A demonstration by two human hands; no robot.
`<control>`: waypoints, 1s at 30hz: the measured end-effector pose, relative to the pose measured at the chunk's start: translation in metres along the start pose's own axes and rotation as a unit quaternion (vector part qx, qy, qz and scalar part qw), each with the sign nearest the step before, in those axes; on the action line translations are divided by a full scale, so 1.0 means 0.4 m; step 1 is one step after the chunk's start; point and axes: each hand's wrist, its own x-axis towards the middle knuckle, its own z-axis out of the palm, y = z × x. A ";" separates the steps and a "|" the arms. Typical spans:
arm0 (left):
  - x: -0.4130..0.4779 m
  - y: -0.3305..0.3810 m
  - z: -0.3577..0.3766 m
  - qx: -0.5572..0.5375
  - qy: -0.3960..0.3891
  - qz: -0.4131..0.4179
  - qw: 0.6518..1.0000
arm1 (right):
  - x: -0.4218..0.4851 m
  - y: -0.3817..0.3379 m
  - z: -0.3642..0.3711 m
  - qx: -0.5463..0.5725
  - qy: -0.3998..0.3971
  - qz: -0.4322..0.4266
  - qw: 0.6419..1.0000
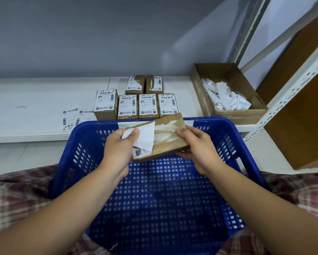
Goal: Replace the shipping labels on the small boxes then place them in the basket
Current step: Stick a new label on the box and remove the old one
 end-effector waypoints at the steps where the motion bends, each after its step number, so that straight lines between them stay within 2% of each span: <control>1: 0.001 -0.001 0.000 0.000 0.002 0.000 1.000 | 0.001 0.000 0.000 0.002 0.000 0.001 1.000; 14: 0.014 -0.008 -0.001 -0.026 0.014 0.005 1.000 | 0.005 -0.005 -0.008 0.032 0.012 0.017 0.999; 23: 0.019 -0.010 -0.013 -0.128 -0.032 0.010 0.991 | 0.011 -0.018 -0.023 0.058 0.017 0.027 0.998; 30: 0.020 -0.001 -0.023 -0.199 -0.028 -0.010 0.979 | 0.011 -0.021 -0.033 0.076 0.011 0.054 0.996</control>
